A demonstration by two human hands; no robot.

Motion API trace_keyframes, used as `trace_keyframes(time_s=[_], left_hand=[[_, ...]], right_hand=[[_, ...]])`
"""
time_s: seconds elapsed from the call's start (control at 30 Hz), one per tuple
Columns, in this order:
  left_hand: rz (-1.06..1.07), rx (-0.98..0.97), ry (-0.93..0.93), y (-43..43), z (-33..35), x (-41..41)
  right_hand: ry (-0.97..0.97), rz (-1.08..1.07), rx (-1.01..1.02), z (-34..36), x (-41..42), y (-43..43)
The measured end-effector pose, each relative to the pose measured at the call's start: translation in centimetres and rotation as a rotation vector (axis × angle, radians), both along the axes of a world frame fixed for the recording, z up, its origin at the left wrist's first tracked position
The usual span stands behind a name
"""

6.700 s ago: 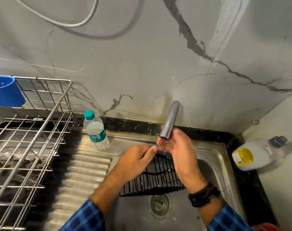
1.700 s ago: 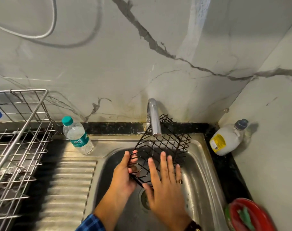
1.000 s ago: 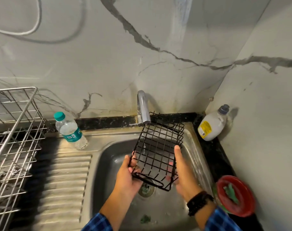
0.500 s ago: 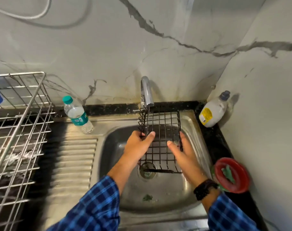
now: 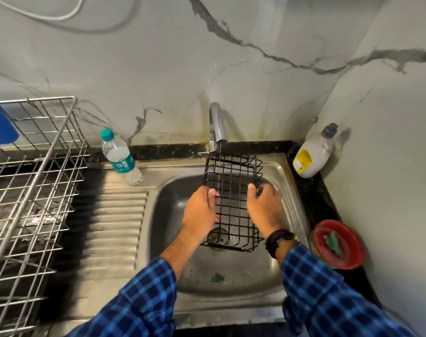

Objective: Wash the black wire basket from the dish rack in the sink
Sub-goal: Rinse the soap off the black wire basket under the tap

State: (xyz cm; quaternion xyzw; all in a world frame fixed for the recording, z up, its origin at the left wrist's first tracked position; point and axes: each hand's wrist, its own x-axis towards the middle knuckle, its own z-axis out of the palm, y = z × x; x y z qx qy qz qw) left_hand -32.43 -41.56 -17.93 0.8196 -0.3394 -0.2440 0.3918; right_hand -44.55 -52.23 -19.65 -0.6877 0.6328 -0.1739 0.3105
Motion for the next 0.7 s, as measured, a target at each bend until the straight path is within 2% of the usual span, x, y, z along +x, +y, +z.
trace_keyframes(time_s=[0.07,0.1,0.17,0.23,0.37,0.5,0.6,0.7], left_hand=[[0.017,-0.027,-0.041,0.1,0.0,-0.4],[0.024,-0.050,-0.053,0.2,0.0,-0.5],[0.059,-0.095,-0.013,0.2,0.2,-0.6],[0.094,-0.137,0.070,0.4,-0.1,-0.6],[0.032,-0.115,0.049,1.4,-1.3,-0.8],[0.014,-0.135,0.020,1.6,-2.3,-1.0],[-0.004,-0.137,-0.051,1.9,-3.4,-0.3],[0.010,-0.109,-0.035,2.8,-4.5,-0.2]], right_hand=[[0.010,0.082,-0.150,0.8,1.3,0.0],[-0.007,0.234,-0.225,1.2,1.9,-0.1],[0.117,0.601,-0.340,1.4,3.4,0.4],[0.238,0.735,-0.405,1.0,4.3,0.4],[0.291,0.640,-0.631,1.4,4.4,-1.5],[0.162,0.628,-0.694,0.7,4.9,-2.1],[0.011,0.483,-0.571,1.0,5.5,-3.1],[0.147,0.549,-0.469,1.2,5.7,-4.8]])
